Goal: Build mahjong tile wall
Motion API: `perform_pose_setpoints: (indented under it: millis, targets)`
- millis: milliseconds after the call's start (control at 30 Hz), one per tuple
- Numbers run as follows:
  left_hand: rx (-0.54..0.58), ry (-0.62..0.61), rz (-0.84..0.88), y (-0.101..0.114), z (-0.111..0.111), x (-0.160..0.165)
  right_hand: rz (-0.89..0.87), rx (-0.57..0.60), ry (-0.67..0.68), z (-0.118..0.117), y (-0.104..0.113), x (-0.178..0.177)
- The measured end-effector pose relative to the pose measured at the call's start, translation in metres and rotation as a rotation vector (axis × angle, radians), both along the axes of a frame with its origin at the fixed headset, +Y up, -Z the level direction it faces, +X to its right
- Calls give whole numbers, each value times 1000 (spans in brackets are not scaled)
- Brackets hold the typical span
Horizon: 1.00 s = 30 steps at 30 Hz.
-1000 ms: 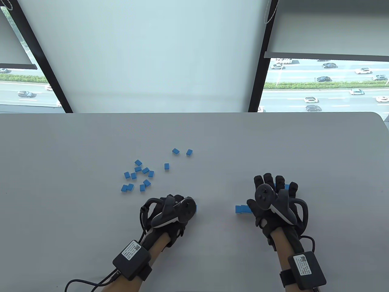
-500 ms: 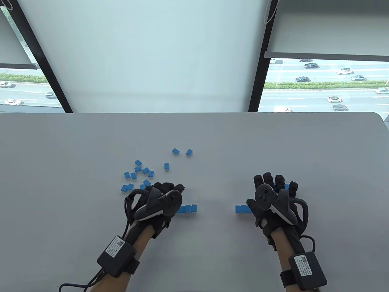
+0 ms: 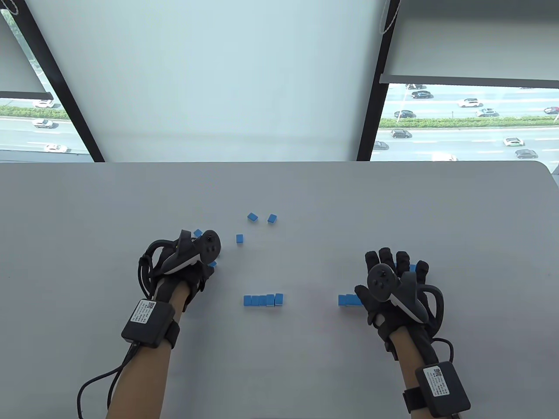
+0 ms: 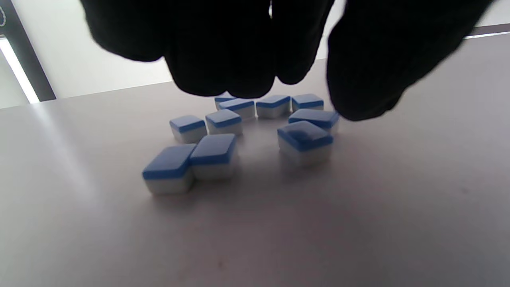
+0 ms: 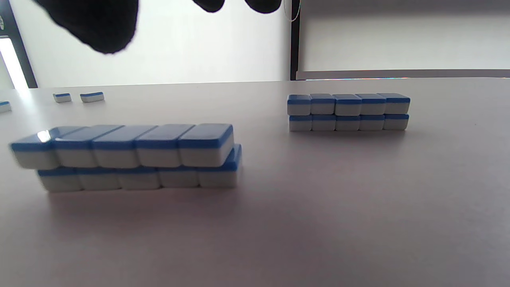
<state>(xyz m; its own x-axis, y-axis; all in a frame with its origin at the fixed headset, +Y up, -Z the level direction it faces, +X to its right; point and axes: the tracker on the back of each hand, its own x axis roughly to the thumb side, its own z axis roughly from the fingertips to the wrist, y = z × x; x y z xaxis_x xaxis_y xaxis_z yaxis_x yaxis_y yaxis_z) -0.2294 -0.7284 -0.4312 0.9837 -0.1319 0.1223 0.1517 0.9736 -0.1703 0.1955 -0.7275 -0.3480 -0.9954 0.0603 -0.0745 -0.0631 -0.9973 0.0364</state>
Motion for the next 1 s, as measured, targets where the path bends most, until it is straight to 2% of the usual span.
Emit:
perform_pose_setpoints:
  millis: [200,433,533,800,900,1000]
  targets:
    - [24,14,-49,-15,1,-5,2,1,2,0,0,0]
    - [50,6,-72,-14,2,-2,2,3,2,0,0,0]
    - [76,7,-75,-7,5,0,0,2,1,0,0,0]
    - [197,-99,76,29,36,32,-4,7,-2,0,1,1]
    - [227,-163,174,34,54,50,-3,7,-1,0,1,1]
    - [233,-219,214,28,68,66,-2,9,-2,0,1,1]
